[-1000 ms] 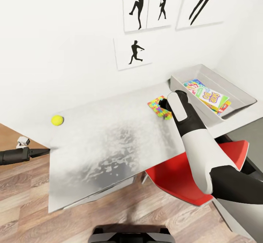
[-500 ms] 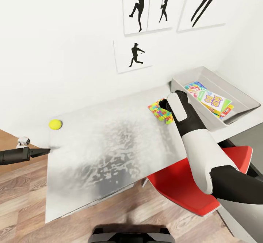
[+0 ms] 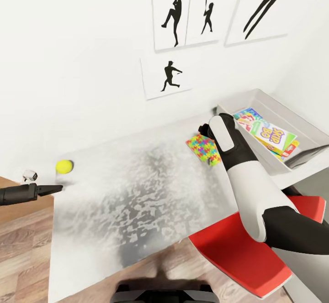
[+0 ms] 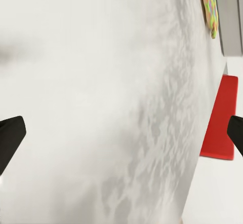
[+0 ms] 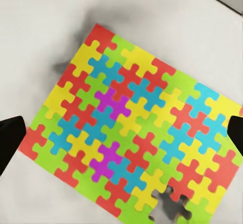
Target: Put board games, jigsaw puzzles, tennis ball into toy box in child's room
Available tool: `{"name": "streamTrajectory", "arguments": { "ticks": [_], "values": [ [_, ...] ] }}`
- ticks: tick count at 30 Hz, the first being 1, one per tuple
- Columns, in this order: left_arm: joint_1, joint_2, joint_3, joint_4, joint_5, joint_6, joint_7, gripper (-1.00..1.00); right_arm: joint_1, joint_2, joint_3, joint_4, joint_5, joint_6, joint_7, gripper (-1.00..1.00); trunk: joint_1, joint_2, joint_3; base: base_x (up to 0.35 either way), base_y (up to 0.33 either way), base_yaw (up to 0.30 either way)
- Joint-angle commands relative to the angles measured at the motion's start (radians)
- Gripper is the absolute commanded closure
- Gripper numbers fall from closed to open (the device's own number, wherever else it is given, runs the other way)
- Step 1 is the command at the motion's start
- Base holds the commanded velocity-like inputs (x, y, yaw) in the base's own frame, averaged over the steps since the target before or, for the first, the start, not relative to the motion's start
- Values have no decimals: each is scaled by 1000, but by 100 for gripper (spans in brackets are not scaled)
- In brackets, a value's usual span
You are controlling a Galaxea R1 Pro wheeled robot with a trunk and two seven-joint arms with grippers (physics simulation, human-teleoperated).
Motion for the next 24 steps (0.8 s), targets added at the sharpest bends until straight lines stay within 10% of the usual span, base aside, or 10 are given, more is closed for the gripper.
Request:
{"name": "streamTrajectory", "arguments": {
  "ticks": [1,24],
  "values": [
    [-1,1,-4,0,3,11,-4,-100,-1,0,2,-1,-9,2,-10,-100,1,-2,-1,133,0,0],
    [-1,1,-4,0,3,10,-4,-100,-1,0,2,-1,-9,2,-11,-100,1,-2,-1,30,0,0]
  ]
}}
